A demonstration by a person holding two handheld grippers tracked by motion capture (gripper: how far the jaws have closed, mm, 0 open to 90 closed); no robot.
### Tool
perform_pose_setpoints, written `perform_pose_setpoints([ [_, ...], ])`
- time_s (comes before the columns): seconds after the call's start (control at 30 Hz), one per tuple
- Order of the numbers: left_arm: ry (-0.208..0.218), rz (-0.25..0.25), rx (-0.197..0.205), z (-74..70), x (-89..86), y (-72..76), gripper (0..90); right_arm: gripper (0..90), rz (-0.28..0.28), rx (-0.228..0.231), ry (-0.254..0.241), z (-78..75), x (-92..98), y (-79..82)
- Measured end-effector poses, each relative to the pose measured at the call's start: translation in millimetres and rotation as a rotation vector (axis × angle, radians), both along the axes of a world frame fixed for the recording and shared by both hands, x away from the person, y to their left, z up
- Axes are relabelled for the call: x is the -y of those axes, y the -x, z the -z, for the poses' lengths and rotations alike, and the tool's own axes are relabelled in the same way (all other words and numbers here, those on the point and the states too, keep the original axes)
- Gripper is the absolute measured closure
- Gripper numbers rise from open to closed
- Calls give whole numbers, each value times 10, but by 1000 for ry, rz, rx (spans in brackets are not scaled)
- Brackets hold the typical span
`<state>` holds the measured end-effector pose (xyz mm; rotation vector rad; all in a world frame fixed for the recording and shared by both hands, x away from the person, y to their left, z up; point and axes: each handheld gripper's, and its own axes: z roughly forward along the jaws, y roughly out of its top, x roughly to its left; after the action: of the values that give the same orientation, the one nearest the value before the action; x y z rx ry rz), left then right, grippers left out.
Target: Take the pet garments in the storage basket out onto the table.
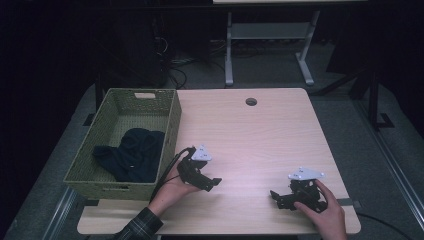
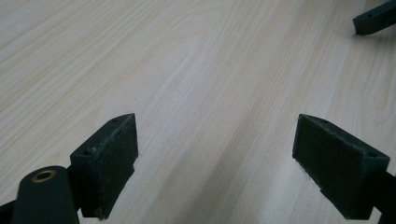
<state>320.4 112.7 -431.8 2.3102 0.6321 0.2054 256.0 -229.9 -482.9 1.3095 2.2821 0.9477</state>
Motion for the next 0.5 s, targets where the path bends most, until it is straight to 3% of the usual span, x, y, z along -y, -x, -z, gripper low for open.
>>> perform_pose_setpoints([
  [0.5,15,10,1,-162,-12,1,137,0,0,0,0,0,0,0],
])
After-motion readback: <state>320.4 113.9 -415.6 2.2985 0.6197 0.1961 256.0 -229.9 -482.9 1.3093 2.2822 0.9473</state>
